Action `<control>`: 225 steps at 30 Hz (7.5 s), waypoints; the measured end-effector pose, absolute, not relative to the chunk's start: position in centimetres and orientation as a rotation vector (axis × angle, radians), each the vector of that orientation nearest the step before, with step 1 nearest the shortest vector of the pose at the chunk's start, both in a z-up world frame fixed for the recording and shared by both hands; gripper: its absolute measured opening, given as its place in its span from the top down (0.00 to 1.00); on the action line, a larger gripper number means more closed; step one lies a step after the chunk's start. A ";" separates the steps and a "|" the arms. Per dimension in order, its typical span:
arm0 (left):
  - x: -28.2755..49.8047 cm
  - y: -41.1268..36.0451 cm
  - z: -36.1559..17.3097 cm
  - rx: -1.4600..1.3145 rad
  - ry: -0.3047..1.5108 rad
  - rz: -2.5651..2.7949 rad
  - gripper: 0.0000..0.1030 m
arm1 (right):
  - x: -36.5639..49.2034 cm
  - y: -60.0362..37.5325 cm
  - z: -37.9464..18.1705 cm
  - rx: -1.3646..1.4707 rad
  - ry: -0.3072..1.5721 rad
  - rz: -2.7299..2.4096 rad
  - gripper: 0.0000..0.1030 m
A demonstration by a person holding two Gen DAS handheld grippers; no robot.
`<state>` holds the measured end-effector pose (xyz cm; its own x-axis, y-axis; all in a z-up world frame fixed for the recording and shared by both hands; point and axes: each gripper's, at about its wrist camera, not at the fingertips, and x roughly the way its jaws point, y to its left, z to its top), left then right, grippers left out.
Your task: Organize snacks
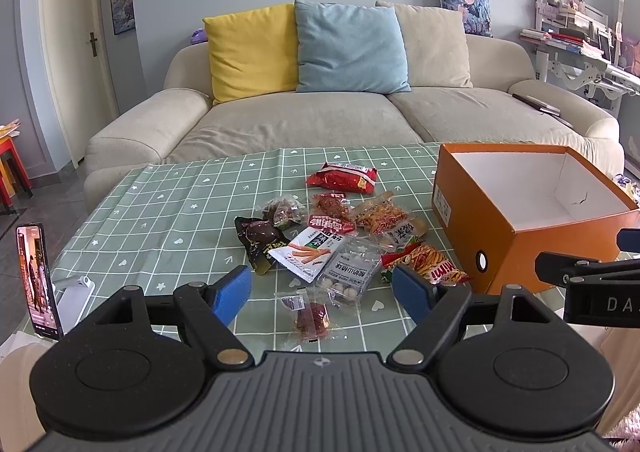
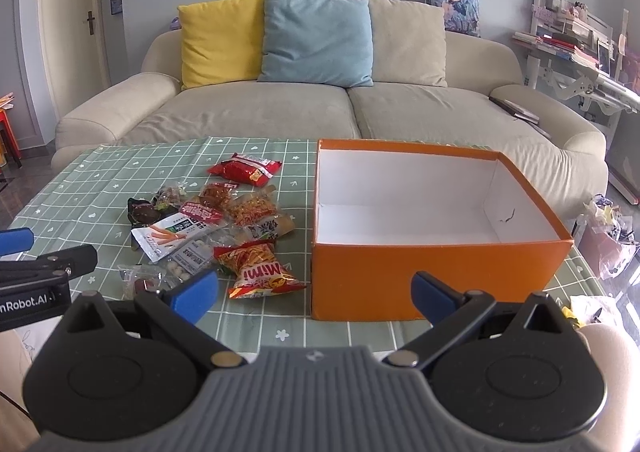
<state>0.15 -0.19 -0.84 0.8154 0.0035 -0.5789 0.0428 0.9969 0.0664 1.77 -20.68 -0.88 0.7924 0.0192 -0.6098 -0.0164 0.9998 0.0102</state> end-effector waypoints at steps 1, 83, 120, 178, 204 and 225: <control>0.2 -0.2 -0.8 0.077 0.618 -0.021 0.09 | 1.8 -20.7 -0.9 0.005 0.656 0.018 0.03; 6.5 5.3 -6.4 -0.127 0.886 -0.077 0.28 | 8.0 -12.9 -6.7 -0.360 0.667 0.247 0.44; 12.4 4.4 -12.4 -0.100 1.084 -0.076 0.35 | 13.4 -9.5 -14.1 -0.714 0.726 0.223 0.59; 18.4 -17.5 -2.5 0.254 0.984 -0.633 0.43 | 18.7 -35.0 -4.9 0.110 1.014 0.070 0.67; 19.9 -19.5 -2.7 0.382 1.075 -0.614 0.46 | 20.7 -34.8 -8.1 0.166 1.146 0.130 0.64; 15.8 -11.1 0.8 0.254 0.840 -0.476 0.28 | 16.1 -30.6 -2.0 0.052 0.840 0.065 0.18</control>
<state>15.75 -11.14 0.75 0.5708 -0.3030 -0.7631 0.4992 0.8660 0.0296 16.12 -30.58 -1.97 0.6660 0.0782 -0.7418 -0.0369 0.9967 0.0720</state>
